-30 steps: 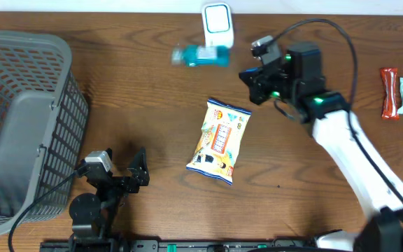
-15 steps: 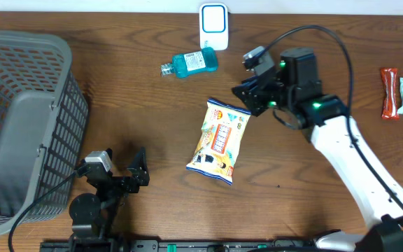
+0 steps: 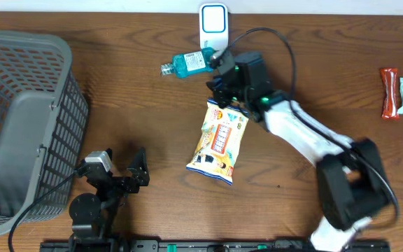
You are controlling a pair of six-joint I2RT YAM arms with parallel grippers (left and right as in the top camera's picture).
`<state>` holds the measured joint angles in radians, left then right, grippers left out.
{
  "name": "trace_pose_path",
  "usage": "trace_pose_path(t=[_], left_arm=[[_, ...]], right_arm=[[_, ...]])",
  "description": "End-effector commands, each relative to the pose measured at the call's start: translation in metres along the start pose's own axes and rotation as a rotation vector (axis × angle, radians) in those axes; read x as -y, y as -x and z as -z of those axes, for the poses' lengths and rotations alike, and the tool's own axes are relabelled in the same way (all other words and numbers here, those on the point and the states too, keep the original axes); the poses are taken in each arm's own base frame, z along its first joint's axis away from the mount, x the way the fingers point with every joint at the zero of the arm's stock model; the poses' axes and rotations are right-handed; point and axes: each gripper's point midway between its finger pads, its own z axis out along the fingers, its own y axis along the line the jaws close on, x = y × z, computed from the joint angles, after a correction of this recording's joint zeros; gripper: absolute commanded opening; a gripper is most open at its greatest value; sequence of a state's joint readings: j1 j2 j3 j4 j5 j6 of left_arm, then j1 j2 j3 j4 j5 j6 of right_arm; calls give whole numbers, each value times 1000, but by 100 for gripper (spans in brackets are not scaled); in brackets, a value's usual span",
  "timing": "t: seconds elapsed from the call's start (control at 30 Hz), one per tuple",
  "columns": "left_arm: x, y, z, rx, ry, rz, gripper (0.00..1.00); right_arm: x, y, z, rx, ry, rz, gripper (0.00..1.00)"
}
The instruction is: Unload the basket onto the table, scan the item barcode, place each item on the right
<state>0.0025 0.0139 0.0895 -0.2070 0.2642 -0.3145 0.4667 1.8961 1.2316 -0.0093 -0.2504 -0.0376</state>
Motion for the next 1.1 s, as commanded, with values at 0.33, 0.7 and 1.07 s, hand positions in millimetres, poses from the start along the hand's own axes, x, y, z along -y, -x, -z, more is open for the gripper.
trace_pose_path(t=[0.33,0.7,1.07], left_arm=[[-2,-12,-2,-36,-2,4,98],[-2,-12,-2,-36,-2,4,98],[-2,-12,-2,-36,-2,4,98]], right_arm=[[37,76,-129,99,-106,-53,1],[45,21,-189,-74,-149,-70,1],[13,-8,-97,-450,-122,-115,1]])
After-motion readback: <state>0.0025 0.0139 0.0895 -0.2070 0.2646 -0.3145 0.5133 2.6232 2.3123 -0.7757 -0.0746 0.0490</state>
